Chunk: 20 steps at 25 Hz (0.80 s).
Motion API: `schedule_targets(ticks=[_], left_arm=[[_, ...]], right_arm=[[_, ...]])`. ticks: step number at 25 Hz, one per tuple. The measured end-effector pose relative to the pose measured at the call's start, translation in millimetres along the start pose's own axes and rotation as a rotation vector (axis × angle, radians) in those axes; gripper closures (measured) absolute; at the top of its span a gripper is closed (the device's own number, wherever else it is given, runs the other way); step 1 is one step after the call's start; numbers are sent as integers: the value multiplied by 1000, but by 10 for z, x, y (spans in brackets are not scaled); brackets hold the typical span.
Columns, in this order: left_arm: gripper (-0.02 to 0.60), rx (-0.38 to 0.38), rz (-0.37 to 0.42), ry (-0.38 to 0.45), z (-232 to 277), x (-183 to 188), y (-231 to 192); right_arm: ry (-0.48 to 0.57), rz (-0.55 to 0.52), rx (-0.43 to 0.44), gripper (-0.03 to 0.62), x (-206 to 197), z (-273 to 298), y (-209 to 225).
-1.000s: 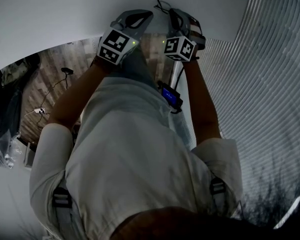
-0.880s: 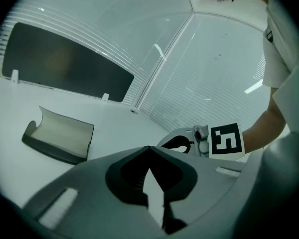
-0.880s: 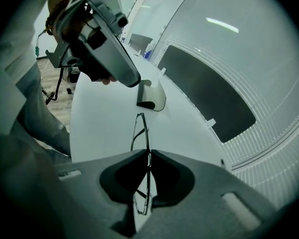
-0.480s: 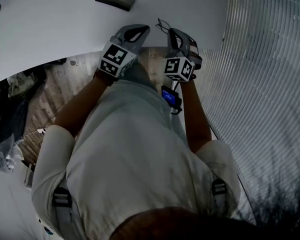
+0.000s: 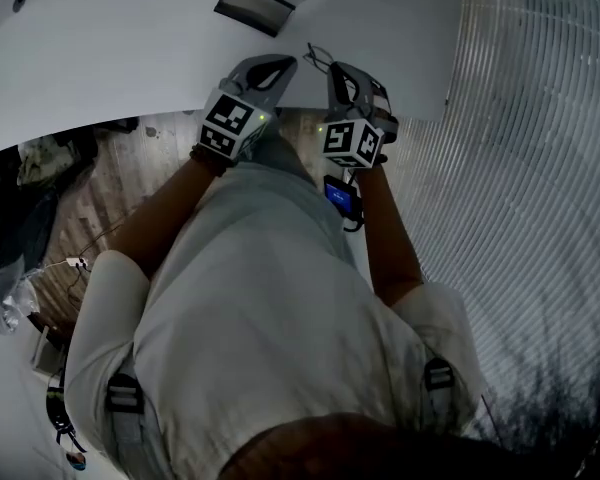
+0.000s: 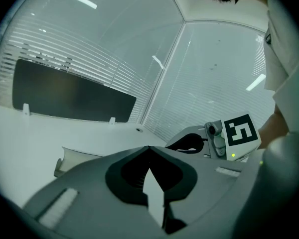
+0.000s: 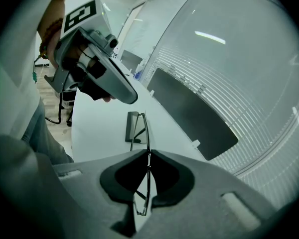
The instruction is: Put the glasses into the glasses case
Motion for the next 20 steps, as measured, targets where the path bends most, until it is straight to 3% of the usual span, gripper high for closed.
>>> schedule_targets(ticks=[11,20], left_arm=[[581,211,-38,66,-779,-28,-524],[581,257,-65,80,-886,-82,-740]], right_arm=[[145,-86,130,574,856,425,-425],[148,-91,152,574,1097,630,-538]])
Point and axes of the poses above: the fingertips, and each gripper's own axes: z forward along the fingers, y to its right, x out of its top, the point moved 6 cm from there along -z, backward along the fingers, and after that the axes turned 6 degrees about -x, right-handed, at the moved point
